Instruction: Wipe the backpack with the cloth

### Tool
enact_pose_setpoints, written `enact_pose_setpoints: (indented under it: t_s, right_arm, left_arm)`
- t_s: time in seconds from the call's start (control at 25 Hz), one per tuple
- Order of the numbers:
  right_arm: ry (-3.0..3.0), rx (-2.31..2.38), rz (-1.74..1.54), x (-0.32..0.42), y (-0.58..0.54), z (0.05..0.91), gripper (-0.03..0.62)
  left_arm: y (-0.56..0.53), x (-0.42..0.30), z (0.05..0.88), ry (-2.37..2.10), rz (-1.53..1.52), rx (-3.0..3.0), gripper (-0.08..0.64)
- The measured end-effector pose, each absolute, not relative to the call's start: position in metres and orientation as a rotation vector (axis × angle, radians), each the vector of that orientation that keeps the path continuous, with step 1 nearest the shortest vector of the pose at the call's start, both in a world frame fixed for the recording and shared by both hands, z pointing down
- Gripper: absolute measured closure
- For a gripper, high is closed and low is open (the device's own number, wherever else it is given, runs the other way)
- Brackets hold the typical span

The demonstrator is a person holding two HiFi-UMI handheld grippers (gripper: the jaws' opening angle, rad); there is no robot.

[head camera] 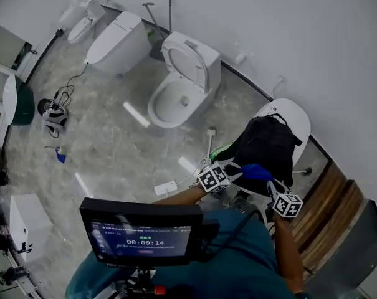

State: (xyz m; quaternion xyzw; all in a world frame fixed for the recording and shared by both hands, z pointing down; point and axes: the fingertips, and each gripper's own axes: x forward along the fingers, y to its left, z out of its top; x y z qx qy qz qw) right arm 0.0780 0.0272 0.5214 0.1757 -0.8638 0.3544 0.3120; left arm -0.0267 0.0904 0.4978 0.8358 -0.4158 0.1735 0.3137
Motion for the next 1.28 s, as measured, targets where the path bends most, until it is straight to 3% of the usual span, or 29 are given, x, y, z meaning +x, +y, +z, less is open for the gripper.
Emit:
enact_pose_setpoints:
  t_s: [0.4,0.88,1.28]
  right_arm:
    - [-2.695,0.624,0.852,0.060,0.004,0.359,0.571]
    - [-3.003,0.722,0.403,0.069,0.001,0.225,0.571]
    - [-3.134,0.695,-0.045,0.066,0.075,0.098,0.571]
  left_arm:
    - [0.076,-0.054,0.342,-1.315,0.099,2.381,0.541]
    - [0.068,-0.052,0.242,-1.335,-0.082,2.595,0.541]
    - [0.125,-0.050,0.139,-1.350,-0.300,2.750,0.541]
